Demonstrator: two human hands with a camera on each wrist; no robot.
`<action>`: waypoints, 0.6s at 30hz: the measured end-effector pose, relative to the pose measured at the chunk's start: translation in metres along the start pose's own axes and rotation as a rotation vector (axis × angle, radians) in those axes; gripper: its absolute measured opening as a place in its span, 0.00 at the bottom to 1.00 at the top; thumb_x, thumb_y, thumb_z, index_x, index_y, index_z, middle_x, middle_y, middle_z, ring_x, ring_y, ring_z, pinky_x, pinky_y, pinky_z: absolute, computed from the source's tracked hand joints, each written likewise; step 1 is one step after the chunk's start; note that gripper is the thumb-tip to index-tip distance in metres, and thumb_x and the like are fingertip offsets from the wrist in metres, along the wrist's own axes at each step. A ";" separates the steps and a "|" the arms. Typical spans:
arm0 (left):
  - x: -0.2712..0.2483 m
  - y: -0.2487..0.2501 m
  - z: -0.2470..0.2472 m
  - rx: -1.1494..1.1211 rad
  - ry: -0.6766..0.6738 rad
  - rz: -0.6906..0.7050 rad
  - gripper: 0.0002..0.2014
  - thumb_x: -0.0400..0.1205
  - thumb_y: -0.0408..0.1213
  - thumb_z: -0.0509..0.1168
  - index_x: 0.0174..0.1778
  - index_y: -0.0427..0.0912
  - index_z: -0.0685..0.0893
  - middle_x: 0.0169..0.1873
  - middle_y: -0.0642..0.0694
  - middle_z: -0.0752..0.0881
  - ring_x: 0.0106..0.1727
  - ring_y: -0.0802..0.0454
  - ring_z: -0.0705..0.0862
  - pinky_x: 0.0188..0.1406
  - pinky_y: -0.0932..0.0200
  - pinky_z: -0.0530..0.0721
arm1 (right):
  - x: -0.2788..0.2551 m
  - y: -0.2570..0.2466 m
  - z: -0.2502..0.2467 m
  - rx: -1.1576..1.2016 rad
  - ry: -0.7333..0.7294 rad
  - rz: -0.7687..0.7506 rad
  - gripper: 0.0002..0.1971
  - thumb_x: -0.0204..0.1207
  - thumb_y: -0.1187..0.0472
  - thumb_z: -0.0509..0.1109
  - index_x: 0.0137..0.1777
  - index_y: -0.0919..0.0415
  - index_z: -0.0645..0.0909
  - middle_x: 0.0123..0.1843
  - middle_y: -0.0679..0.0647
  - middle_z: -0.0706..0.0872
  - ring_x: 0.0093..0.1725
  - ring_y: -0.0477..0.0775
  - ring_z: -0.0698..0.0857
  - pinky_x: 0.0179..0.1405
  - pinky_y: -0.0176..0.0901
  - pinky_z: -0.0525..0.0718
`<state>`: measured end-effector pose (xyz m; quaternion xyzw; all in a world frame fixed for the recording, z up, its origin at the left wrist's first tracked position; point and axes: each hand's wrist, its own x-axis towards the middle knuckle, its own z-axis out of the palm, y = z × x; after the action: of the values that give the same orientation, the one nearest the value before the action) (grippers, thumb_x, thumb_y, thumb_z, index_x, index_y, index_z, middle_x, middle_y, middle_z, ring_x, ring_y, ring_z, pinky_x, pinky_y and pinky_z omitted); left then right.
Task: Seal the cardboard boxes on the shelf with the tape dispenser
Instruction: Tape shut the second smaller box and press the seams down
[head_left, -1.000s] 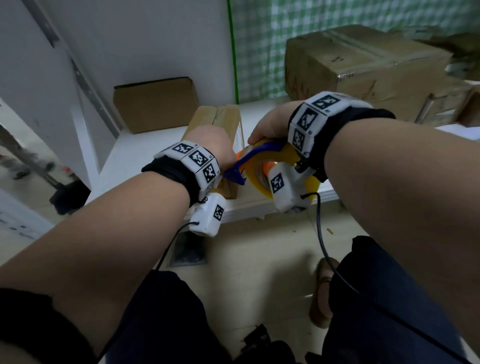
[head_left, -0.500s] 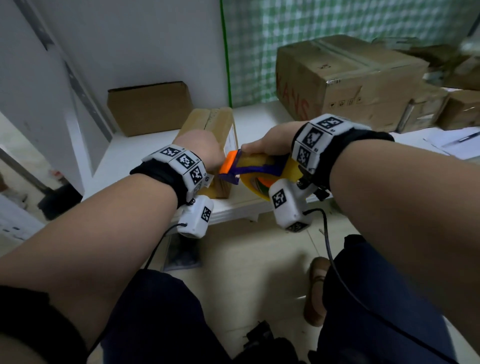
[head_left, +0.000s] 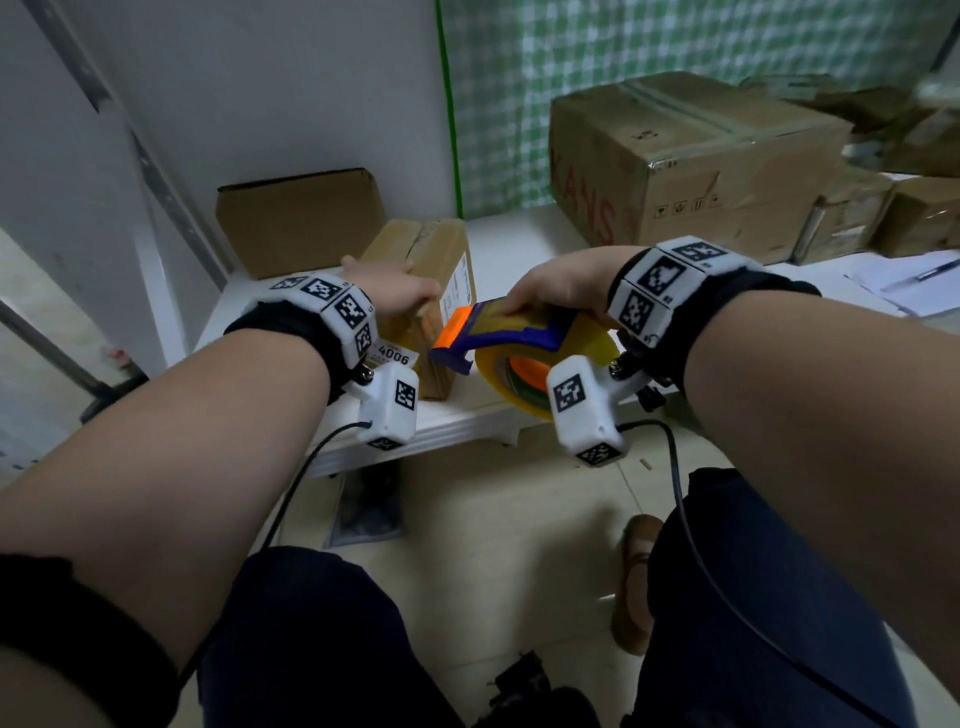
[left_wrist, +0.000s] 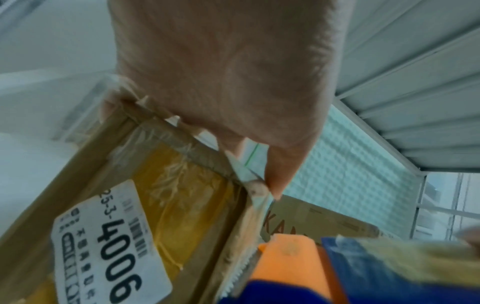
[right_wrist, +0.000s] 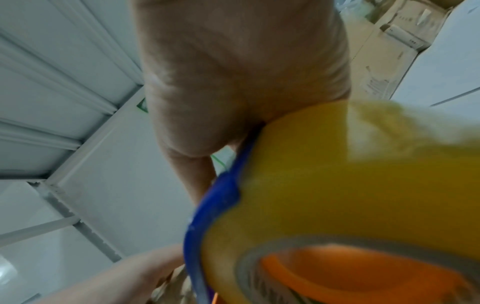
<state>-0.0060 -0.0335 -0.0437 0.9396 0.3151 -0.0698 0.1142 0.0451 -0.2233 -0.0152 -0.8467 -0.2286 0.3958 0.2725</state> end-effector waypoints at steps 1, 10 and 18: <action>0.002 0.000 -0.001 0.021 -0.011 -0.007 0.32 0.81 0.60 0.55 0.79 0.50 0.66 0.77 0.34 0.67 0.80 0.33 0.55 0.76 0.44 0.61 | 0.002 -0.002 0.000 -0.007 0.014 -0.002 0.16 0.83 0.53 0.61 0.38 0.61 0.79 0.28 0.54 0.84 0.26 0.51 0.80 0.34 0.40 0.78; -0.004 0.002 0.019 0.105 0.064 -0.051 0.35 0.76 0.71 0.51 0.79 0.72 0.48 0.82 0.35 0.43 0.79 0.25 0.51 0.75 0.35 0.57 | 0.027 -0.018 -0.002 -0.223 0.217 -0.146 0.09 0.78 0.53 0.64 0.35 0.49 0.74 0.39 0.46 0.75 0.37 0.46 0.73 0.69 0.56 0.77; -0.004 0.010 0.019 0.277 0.119 0.059 0.34 0.77 0.72 0.48 0.79 0.72 0.47 0.82 0.37 0.45 0.78 0.27 0.55 0.73 0.35 0.60 | 0.040 -0.015 -0.009 -0.254 0.269 -0.115 0.08 0.75 0.50 0.65 0.35 0.48 0.73 0.52 0.53 0.77 0.50 0.58 0.79 0.70 0.58 0.75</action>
<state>-0.0042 -0.0485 -0.0594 0.9576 0.2810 -0.0534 -0.0335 0.0730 -0.1906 -0.0228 -0.9051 -0.2860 0.2309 0.2138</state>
